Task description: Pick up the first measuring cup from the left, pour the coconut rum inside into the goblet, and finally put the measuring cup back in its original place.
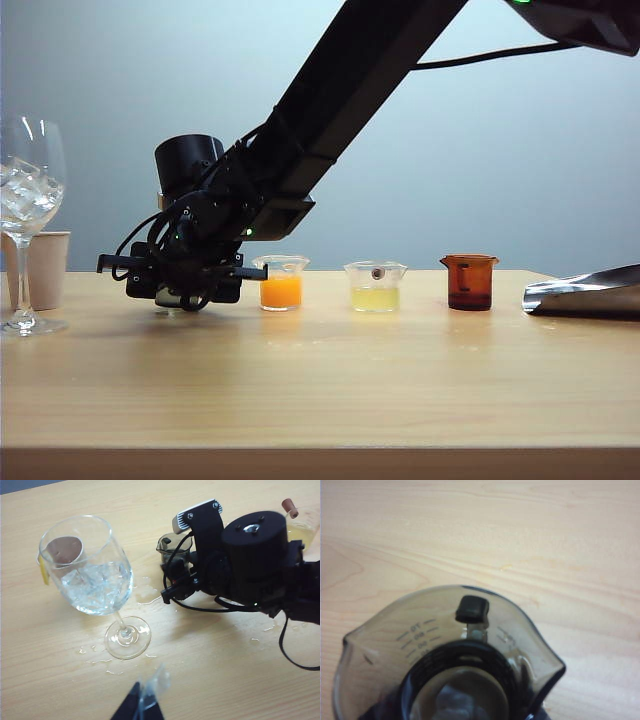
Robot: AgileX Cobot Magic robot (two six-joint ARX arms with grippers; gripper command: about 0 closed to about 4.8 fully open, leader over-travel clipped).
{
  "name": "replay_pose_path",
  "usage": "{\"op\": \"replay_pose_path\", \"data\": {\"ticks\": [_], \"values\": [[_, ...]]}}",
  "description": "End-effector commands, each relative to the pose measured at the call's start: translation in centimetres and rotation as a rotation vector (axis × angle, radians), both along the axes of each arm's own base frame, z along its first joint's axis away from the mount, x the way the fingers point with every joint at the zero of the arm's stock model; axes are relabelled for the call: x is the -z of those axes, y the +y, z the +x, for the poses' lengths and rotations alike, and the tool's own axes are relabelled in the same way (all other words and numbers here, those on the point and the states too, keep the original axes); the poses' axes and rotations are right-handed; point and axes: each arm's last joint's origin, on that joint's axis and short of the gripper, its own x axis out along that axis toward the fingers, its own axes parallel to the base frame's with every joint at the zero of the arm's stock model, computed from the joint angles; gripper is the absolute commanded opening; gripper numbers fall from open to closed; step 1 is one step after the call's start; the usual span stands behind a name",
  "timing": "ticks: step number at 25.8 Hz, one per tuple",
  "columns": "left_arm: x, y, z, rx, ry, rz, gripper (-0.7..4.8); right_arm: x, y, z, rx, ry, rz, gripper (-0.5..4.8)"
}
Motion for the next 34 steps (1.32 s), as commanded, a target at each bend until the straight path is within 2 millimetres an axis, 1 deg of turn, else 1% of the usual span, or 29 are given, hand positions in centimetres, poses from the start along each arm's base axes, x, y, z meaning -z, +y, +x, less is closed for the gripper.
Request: {"op": "replay_pose_path", "data": {"ticks": [1, 2, 6, 12, 15, 17, 22, 24, 29, 34], "values": [[-0.2, 0.1, -0.1, -0.010, -0.020, 0.004, -0.05, -2.9, 0.3, -0.3, -0.056, -0.079, 0.004, 1.75], [-0.3, 0.2, -0.2, -0.039, -0.030, 0.014, -0.05, -3.7, 0.3, -0.3, -0.084, -0.084, 0.021, 1.75], [-0.6, 0.4, -0.5, -0.067, -0.062, 0.018, -0.05, -5.0, 0.2, -0.5, -0.091, -0.101, 0.041, 1.75], [-0.9, 0.6, -1.2, -0.091, -0.107, 0.014, -0.06, -6.9, 0.3, -0.8, -0.156, -0.116, 0.076, 1.75], [-1.1, 0.8, -1.5, -0.126, -0.126, 0.022, -0.06, -8.3, 0.1, -1.1, -0.184, -0.131, 0.092, 1.75], [-1.0, 0.8, -1.7, -0.128, -0.125, 0.010, -0.05, -10.7, -0.2, -1.5, -0.266, -0.161, 0.072, 1.75], [-1.1, 0.8, -1.7, -0.136, -0.121, -0.031, -0.06, -13.5, -1.0, -2.0, -0.349, -0.183, 0.077, 1.75], [-1.1, 0.8, -1.7, -0.137, -0.121, -0.031, -0.06, -15.3, -1.5, -2.4, -0.396, -0.201, 0.063, 1.75], [-1.1, 0.7, -1.7, -0.123, -0.113, -0.070, -0.05, -17.0, -2.1, -3.0, -0.434, -0.225, 0.001, 1.75], [-0.9, 0.5, -1.2, -0.096, -0.089, -0.069, -0.05, -18.2, -2.3, -3.4, -0.490, -0.165, -0.025, 1.75]]}}
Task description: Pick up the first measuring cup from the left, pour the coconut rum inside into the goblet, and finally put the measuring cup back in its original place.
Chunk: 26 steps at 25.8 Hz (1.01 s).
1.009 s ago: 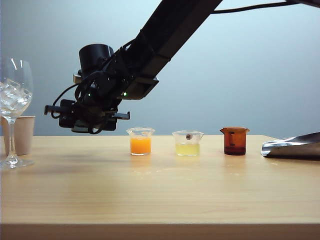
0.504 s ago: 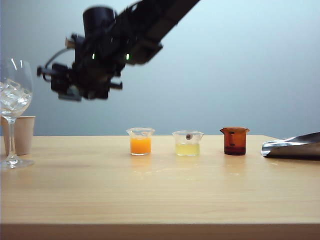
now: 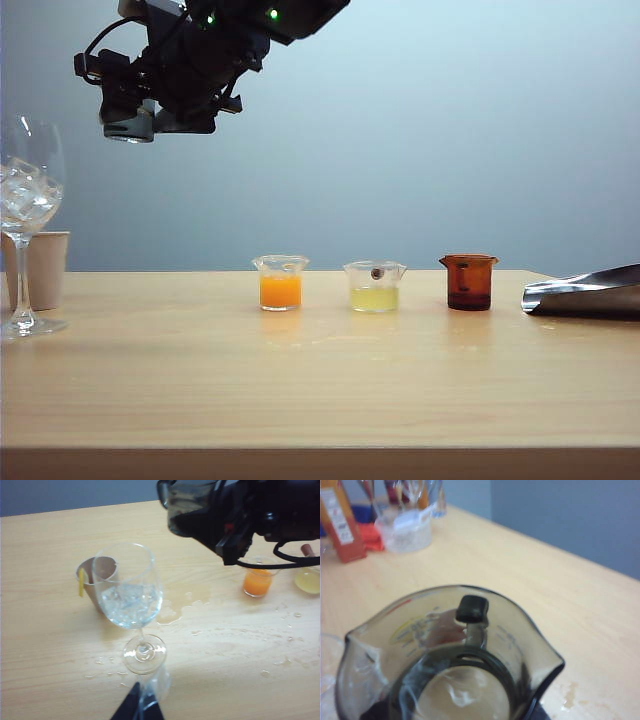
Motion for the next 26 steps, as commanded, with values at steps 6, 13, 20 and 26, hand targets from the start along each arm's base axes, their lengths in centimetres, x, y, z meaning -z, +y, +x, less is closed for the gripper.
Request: {"op": "replay_pose_path", "data": {"ticks": [6, 13, 20, 26], "values": [[-0.9, -0.5, 2.0, 0.010, 0.061, 0.013, -0.05, -2.5, 0.2, -0.6, -0.056, -0.058, -0.016, 1.75], [-2.0, -0.6, 3.7, -0.033, 0.089, 0.044, -0.06, -3.9, 0.3, -0.8, -0.099, -0.081, 0.020, 1.75], [-2.0, 0.4, 3.9, -0.068, 0.101, 0.042, -0.06, -4.0, 0.3, -0.8, -0.120, -0.118, -0.006, 1.75], [-2.0, 1.0, 5.7, -0.107, 0.083, 0.028, -0.06, -4.0, 0.4, -0.9, -0.130, -0.113, -0.011, 1.75]]}}
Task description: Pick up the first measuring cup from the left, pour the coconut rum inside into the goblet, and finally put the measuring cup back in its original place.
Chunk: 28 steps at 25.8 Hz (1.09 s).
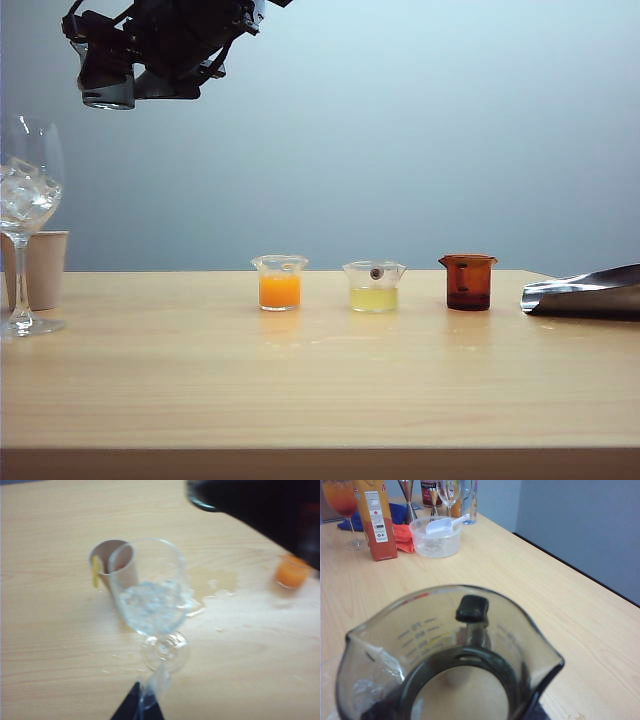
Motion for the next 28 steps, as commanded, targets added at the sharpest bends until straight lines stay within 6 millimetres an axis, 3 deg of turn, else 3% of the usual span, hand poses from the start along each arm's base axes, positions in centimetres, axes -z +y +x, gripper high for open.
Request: {"op": "replay_pose_path", "data": {"ticks": [1, 9, 19, 28], "values": [[-0.4, 0.7, 0.8, -0.048, -0.044, -0.003, -0.05, -1.0, 0.0, -0.4, -0.015, -0.031, 0.026, 1.75], [-0.1, 1.8, 1.3, -0.163, -0.018, 0.021, 0.04, -1.0, 0.4, -0.8, -0.035, -0.083, -0.006, 1.75], [-0.1, 1.8, 1.3, -0.163, -0.018, 0.022, 0.04, -0.9, 0.4, -0.7, 0.001, -0.148, -0.053, 1.75], [-0.1, 1.8, 1.3, -0.163, -0.018, 0.022, 0.04, -1.5, 1.5, -1.8, -0.016, -0.366, -0.128, 1.74]]}}
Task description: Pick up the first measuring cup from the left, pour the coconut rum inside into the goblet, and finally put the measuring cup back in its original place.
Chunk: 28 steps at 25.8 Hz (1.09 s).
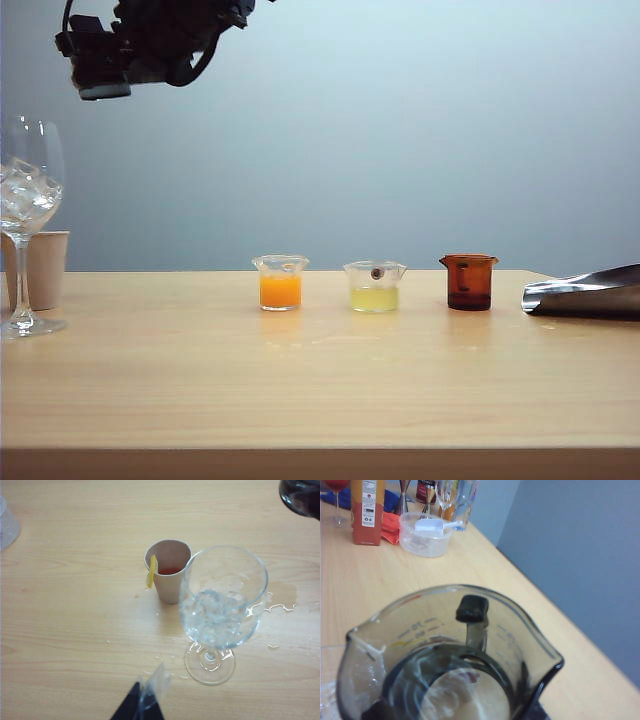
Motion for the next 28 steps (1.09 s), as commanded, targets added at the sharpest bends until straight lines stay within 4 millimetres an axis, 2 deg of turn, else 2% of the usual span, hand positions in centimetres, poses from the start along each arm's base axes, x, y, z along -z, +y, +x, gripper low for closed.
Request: {"op": "replay_pose_path", "data": {"ticks": [1, 7, 17, 28], "values": [[-0.2, 0.0, 0.0, -0.002, -0.013, 0.002, 0.04, -1.0, 0.6, -1.0, -0.004, -0.133, -0.026, 1.75], [-0.2, 0.0, 0.0, -0.001, -0.012, 0.002, 0.04, -0.8, 1.1, -1.1, 0.028, -0.240, -0.073, 1.74], [-0.2, 0.0, 0.0, -0.001, -0.013, 0.002, 0.04, 0.9, 2.0, -0.4, 0.034, -0.367, -0.112, 1.64], [-0.2, 0.0, 0.0, -0.001, -0.014, 0.002, 0.04, 1.2, 2.0, -0.3, 0.024, -0.451, -0.186, 1.65]]}}
